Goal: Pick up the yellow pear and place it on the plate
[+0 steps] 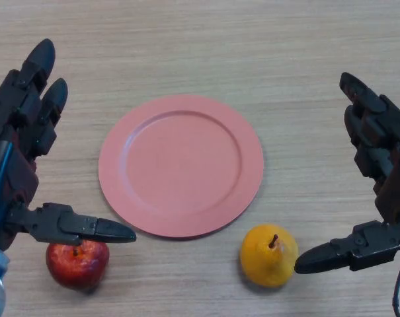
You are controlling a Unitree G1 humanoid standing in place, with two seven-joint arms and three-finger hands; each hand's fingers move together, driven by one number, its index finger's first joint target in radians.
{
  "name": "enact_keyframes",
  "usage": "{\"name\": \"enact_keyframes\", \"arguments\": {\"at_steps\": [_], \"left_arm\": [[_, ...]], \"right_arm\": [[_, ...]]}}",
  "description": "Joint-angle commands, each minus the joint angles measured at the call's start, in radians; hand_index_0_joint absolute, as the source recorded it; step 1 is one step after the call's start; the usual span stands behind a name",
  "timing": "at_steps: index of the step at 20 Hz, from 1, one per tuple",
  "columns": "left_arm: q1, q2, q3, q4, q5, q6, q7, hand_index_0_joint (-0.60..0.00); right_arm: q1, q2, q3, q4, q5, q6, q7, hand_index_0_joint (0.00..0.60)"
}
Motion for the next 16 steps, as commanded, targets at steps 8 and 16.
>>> {"name": "enact_keyframes", "arguments": {"at_steps": [8, 16], "left_arm": [[0.005, 0.020, 0.066, -0.040, -0.040, -0.132, -0.009, 0.000], [0.012, 0.013, 0.062, -0.003, -0.010, -0.204, 0.015, 0.000]], "right_arm": [[0.027, -0.002, 0.047, 0.016, -0.071, -0.276, -0.022, 0.000], [0.051, 0.015, 0.213, 0.379, -0.232, -0.612, -0.149, 0.000]]}}
